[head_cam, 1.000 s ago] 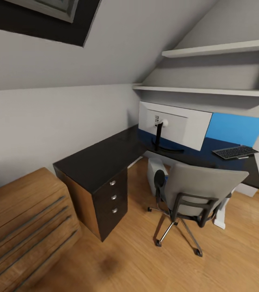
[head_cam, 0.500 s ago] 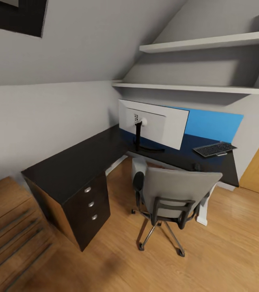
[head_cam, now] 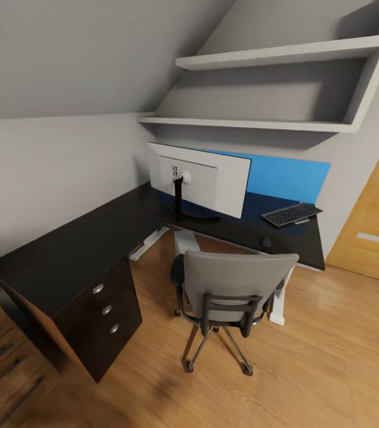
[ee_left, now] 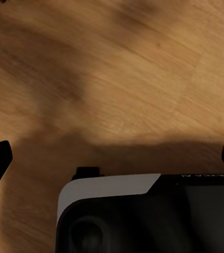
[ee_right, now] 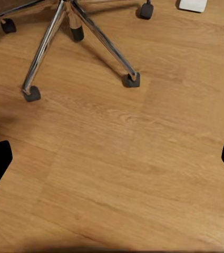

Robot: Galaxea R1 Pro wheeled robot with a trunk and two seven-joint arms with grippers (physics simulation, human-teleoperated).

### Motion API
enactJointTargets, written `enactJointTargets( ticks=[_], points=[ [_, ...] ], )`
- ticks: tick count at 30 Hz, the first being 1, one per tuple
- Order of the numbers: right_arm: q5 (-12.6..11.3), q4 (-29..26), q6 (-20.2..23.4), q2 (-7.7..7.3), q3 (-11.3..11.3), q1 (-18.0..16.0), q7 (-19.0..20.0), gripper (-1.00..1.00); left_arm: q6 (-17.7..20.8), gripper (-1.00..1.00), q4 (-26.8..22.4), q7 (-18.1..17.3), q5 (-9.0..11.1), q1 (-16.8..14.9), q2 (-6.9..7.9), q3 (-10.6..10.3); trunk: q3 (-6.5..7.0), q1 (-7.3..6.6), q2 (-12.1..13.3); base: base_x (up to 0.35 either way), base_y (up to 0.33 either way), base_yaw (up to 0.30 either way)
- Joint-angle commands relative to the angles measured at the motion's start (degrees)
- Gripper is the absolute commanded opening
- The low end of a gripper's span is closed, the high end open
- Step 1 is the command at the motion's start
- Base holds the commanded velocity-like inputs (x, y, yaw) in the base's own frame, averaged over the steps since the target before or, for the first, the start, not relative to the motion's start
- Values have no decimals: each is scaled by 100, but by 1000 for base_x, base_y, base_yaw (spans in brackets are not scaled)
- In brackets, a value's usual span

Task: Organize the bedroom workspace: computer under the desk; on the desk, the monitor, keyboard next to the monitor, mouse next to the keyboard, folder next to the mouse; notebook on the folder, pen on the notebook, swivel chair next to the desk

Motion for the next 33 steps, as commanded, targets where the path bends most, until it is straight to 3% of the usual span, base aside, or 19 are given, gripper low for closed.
enactJointTargets(
  ticks=[1, 11, 22, 33],
  points=[
    [-33, 7, -17, 1, -32, -5, 60, 100, -16, 100, -1, -2, -2, -1, 0, 2, -13, 0, -3, 1, -1, -172],
    [-37, 7, -15, 0, -31, -5, 60, 100, -12, 100, -1, -2, 1, -2, -1, 2, -91, 0, -3, 0, -2, -172],
    [-46, 9, -14, -7, -36, -5, 60, 100, -12, 100, -1, -2, 2, -1, 0, 2, -173, 0, -3, 0, -209, -178],
    [-54, 9, -8, -16, -40, -5, 67, 100, -41, 100, -1, -2, 11, -2, 7, 2, -226, 0, -3, 0, -14, -244]
  ],
)
